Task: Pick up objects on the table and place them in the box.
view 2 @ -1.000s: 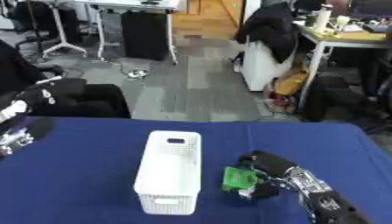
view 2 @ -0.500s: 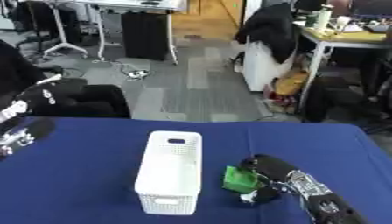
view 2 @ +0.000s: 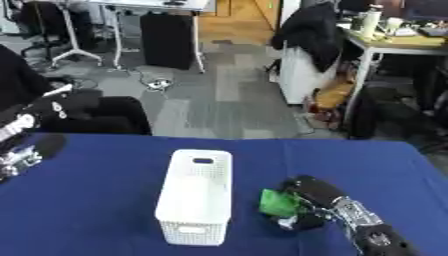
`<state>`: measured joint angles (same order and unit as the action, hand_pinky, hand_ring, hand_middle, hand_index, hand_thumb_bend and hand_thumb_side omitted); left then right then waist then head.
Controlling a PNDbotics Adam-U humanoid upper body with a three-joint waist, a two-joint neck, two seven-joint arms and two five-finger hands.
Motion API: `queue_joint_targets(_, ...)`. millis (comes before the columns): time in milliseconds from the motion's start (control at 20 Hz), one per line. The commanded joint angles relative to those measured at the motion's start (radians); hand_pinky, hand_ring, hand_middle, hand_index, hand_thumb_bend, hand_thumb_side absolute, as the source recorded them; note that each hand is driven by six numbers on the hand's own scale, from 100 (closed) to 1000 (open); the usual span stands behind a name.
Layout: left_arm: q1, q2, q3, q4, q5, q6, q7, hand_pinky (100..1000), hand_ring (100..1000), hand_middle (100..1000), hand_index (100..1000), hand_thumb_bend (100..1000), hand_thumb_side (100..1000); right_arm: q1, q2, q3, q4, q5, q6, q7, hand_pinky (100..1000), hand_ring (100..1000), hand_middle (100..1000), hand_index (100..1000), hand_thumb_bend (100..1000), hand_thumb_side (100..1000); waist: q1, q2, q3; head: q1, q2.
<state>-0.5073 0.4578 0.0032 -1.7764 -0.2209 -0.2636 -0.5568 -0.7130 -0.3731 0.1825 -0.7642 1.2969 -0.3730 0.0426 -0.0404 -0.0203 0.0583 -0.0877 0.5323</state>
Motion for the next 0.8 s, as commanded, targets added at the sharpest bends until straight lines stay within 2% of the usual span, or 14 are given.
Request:
queue_joint_targets(50, -0.015, 0.018, 0.001, -0.011, 0.004, -0.003, -0.001, 850, 966, 1000, 992, 132, 1000, -0.023, -0.034, -0.005, -0.049, -0.008, 0.015, -0.004, 983, 823, 873, 909, 532, 1000, 0.002, -0.01, 0.0, 0.007, 0.004)
queue_joint_targets(350, -0.015, 0.018, 0.0, -0.011, 0.004, -0.003, -0.002, 850, 966, 1000, 992, 132, 1000, -0.02, -0.032, 0.002, -0.034, -0.001, 0.008, 0.013, 1000, 834, 889, 919, 539, 1000, 0.003, -0.008, 0.0, 0.007, 0.004)
queue_joint_targets(800, -0.015, 0.017, 0.0, -0.011, 0.004, -0.005, -0.005, 851, 967, 1000, 992, 131, 1000, -0.027, -0.02, -0.022, 0.046, 0.018, -0.031, 0.044, 1000, 838, 892, 922, 544, 1000, 0.003, -0.008, 0.0, 0.009, 0.004)
